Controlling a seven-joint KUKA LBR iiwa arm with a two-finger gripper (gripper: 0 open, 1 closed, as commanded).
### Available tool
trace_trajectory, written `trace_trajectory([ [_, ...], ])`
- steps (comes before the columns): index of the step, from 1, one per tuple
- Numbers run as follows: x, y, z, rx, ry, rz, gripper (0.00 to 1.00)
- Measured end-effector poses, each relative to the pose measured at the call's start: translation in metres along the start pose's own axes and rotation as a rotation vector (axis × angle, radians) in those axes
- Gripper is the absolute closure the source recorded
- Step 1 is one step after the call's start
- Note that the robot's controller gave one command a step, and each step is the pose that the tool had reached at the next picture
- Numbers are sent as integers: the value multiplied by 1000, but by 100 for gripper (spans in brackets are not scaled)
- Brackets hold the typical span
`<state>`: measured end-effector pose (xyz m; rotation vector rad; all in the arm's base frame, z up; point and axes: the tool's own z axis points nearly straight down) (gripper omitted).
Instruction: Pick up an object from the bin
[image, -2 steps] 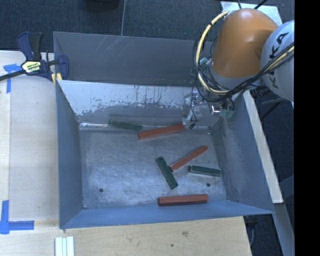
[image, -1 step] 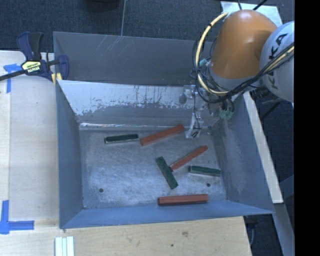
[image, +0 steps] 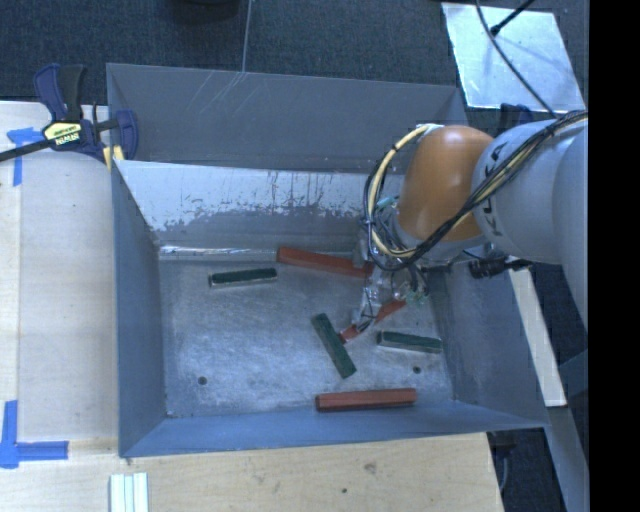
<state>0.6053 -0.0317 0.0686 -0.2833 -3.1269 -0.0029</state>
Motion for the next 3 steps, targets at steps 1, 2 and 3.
trace_trajectory([
  [1,-5,0,-6,-1,-19,-2,100],
  [2,-1,0,-2,1,-7,-4,0],
  [3,3,83,-2,-3,-7,-88,0],
])
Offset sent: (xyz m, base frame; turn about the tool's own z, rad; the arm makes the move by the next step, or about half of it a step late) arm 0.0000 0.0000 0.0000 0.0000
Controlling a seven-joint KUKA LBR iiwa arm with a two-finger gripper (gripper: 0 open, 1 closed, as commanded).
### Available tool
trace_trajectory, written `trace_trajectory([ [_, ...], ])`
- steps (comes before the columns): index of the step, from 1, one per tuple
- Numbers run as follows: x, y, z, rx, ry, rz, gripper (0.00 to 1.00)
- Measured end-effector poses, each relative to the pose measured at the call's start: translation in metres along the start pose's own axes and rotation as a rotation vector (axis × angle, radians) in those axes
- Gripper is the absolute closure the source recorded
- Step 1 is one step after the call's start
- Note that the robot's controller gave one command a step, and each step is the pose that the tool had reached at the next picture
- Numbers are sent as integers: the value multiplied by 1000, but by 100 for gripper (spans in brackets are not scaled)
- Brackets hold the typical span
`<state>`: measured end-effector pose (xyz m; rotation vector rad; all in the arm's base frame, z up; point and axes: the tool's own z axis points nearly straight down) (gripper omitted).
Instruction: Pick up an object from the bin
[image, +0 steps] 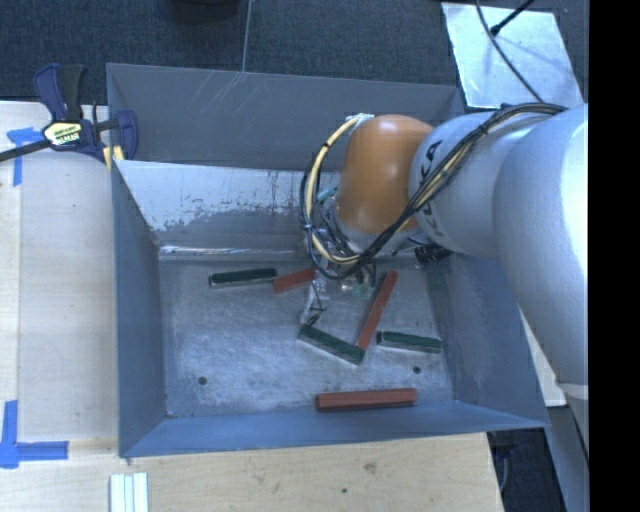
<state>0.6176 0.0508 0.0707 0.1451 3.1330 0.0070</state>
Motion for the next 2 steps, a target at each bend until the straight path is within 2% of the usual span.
trace_trajectory([
  [1,-1,-5,-1,3,-2,6,100],
  [2,23,13,-1,4,-1,82,100],
])
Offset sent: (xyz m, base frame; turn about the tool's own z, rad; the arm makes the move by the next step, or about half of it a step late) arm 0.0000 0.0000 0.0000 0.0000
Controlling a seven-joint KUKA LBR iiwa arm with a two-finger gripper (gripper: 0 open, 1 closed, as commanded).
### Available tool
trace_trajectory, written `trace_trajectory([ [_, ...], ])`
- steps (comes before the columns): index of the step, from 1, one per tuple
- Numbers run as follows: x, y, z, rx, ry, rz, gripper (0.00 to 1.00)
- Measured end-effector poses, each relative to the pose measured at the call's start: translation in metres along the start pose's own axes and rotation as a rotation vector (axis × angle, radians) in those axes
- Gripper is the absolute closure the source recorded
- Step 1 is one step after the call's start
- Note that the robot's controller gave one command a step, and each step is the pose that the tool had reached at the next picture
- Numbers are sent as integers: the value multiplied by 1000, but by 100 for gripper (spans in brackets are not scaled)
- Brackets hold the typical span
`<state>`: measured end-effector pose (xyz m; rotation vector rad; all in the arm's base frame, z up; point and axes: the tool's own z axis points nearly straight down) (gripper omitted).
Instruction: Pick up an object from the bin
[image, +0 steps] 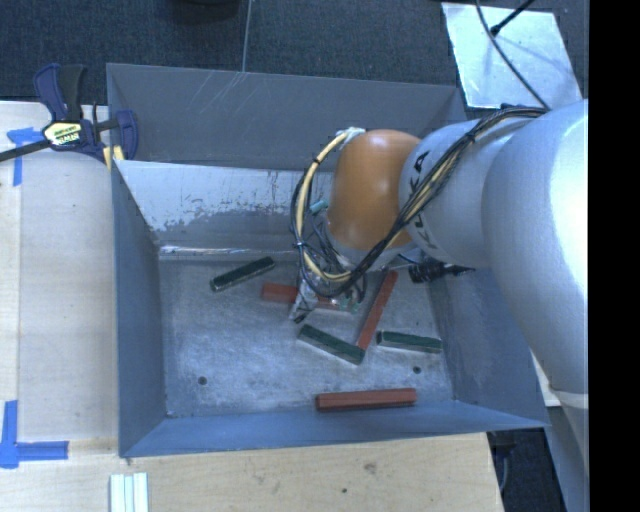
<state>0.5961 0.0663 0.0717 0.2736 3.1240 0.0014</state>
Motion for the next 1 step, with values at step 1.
trace_trajectory([
  [1,5,-31,-141,-1,-6,57,100],
])
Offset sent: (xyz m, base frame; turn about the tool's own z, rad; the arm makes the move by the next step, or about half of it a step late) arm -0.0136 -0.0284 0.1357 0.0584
